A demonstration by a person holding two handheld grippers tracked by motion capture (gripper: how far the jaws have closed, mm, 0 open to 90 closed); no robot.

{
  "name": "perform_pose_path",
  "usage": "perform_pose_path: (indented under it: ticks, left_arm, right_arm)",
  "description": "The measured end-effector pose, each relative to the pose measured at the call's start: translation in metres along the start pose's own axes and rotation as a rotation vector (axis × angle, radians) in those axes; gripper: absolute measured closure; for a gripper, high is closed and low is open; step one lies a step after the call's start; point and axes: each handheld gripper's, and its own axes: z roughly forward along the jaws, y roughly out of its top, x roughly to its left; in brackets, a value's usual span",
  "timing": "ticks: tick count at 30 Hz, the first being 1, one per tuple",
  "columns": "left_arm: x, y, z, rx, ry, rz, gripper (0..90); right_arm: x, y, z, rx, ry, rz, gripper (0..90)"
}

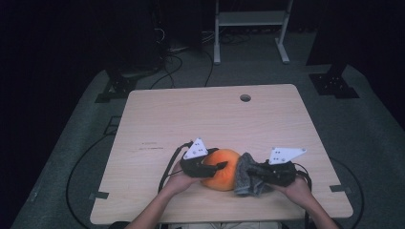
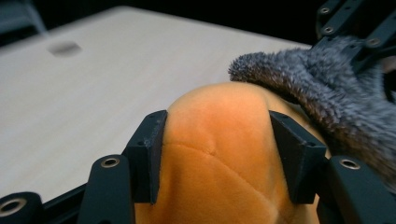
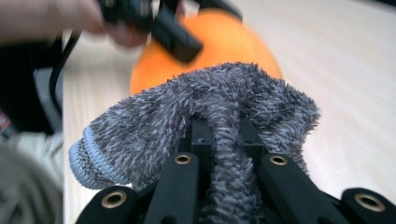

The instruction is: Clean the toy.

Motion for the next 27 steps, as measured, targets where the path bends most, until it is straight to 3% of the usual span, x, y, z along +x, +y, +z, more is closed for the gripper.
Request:
perform_pose_path:
  ticks: [2, 4, 6, 10, 11, 13, 16, 21, 27]
  left_arm:
    - [-0.004, -0.001, 0.004, -0.008, 0.042, -0.003, 41.3]
    - [-0.004, -0.001, 0.003, 0.011, 0.027, -0.003, 38.0]
    - [0.002, 0.000, -0.003, 0.040, -0.018, -0.018, 29.3]
    - [0.016, -0.001, -0.002, 0.123, -0.109, -0.106, 9.0]
    - [0.016, -0.002, -0.001, 0.133, -0.114, -0.100, 9.0]
    - [0.013, -0.004, -0.003, 0.132, -0.097, -0.028, 21.2]
    - [0.012, -0.006, -0.007, 0.124, -0.096, 0.007, 30.0]
    - [0.006, -0.005, -0.008, 0.081, -0.058, 0.024, 39.8]
    - [-0.008, 0.000, 0.003, -0.026, 0.055, 0.076, 42.3]
  right_arm:
    - [-0.003, 0.010, 0.005, -0.027, -0.011, 0.001, 81.4]
    - [-0.004, 0.018, 0.014, -0.023, -0.002, -0.007, 81.4]
    - [-0.001, 0.018, 0.022, -0.001, 0.014, -0.028, 81.5]
    - [0.015, 0.013, 0.028, 0.033, 0.027, -0.094, 81.5]
    - [0.017, 0.012, 0.027, 0.033, 0.030, -0.101, 81.5]
    - [0.017, 0.009, 0.025, 0.038, 0.025, -0.093, 81.5]
    - [0.007, -0.008, 0.019, 0.052, 0.035, -0.031, 81.5]
    - [0.001, -0.015, 0.010, 0.085, 0.002, -0.018, 81.5]
    - [-0.009, 0.003, -0.008, -0.028, -0.024, 0.011, 81.5]
